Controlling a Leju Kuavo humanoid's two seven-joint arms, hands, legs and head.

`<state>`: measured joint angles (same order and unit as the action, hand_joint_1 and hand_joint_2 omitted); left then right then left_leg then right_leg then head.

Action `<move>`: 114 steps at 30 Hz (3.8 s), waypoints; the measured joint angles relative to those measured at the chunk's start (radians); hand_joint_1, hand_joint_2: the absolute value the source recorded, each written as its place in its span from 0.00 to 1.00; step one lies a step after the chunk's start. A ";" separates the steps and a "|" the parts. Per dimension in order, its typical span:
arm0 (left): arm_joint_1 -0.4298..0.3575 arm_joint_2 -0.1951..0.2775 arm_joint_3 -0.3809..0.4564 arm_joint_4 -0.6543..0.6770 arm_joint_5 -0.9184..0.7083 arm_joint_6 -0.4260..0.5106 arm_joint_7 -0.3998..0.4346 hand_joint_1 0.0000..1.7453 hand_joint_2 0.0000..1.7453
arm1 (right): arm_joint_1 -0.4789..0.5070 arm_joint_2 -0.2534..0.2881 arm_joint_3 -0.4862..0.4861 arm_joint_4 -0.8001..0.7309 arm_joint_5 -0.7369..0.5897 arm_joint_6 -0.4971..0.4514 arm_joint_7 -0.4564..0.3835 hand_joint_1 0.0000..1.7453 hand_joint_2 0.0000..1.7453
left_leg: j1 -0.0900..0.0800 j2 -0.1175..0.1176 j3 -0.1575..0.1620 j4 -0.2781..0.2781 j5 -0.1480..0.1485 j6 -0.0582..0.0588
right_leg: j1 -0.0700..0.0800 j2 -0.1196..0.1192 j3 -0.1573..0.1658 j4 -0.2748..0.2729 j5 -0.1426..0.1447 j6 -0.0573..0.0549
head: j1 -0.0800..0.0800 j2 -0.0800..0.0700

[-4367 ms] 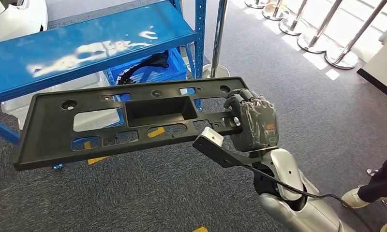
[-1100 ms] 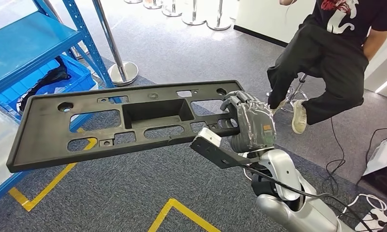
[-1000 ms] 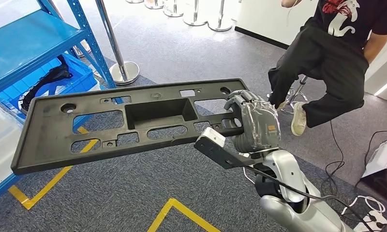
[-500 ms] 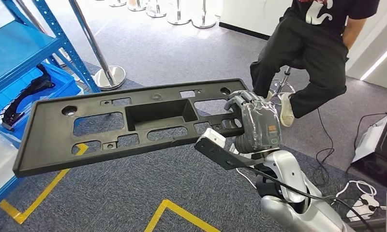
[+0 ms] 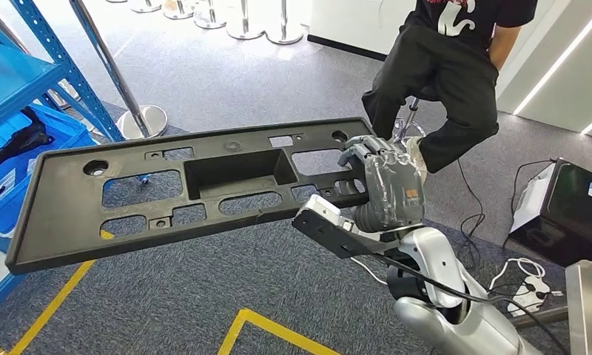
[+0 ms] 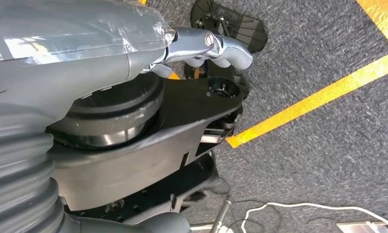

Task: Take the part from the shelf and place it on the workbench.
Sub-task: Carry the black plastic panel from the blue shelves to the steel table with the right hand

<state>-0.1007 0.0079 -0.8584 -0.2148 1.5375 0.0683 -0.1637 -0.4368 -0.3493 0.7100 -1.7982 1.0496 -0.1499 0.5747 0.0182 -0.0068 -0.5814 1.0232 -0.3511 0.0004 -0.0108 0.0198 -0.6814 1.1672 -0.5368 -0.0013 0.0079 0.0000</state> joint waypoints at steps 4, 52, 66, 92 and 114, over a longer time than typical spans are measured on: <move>0.000 0.000 0.000 0.000 0.000 -0.002 0.000 0.00 1.00 | -0.001 0.003 0.000 0.005 0.010 -0.005 -0.004 1.00 1.00 | 0.000 0.021 0.002 0.001 -0.003 -0.001 | -0.006 -0.016 -0.057 0.119 -0.023 0.008 | 0.021 0.000; -0.005 0.011 -0.002 0.000 -0.001 -0.009 0.022 0.00 1.00 | -0.017 0.020 0.020 0.036 0.003 -0.016 -0.010 1.00 1.00 | 0.001 0.012 -0.083 0.213 -0.082 -0.043 | 0.001 0.013 0.065 -0.132 0.073 -0.038 | -0.019 0.000; -0.006 0.014 -0.002 -0.001 -0.003 -0.006 0.026 0.00 1.00 | -0.013 0.019 0.023 0.036 0.001 -0.019 -0.007 1.00 1.00 | -0.006 0.025 -0.008 0.012 -0.003 0.001 | -0.002 -0.012 -0.064 0.136 -0.033 0.006 | 0.021 0.000; -0.009 0.016 -0.003 -0.001 -0.003 -0.006 0.027 0.00 1.00 | -0.016 0.019 0.022 0.036 0.001 -0.019 -0.006 1.00 1.00 | -0.002 -0.008 -0.004 0.007 0.000 -0.007 | 0.002 0.031 0.045 -0.101 0.057 -0.009 | -0.010 0.000; -0.009 0.016 -0.008 -0.001 -0.003 -0.006 0.027 0.00 1.00 | -0.015 0.019 0.023 0.036 0.001 -0.019 -0.006 1.00 1.00 | -0.005 0.014 -0.105 0.257 -0.111 -0.045 | 0.007 0.006 0.070 -0.144 0.080 -0.051 | -0.010 0.000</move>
<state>-0.1094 0.0237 -0.8660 -0.2159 1.5347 0.0625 -0.1362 -0.4517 -0.3300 0.7328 -1.7624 1.0506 -0.1694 0.5688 0.0127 0.0073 -0.6866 1.2805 -0.4625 -0.0449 -0.0035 0.0255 -0.6119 1.0233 -0.4568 -0.0519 -0.0018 0.0000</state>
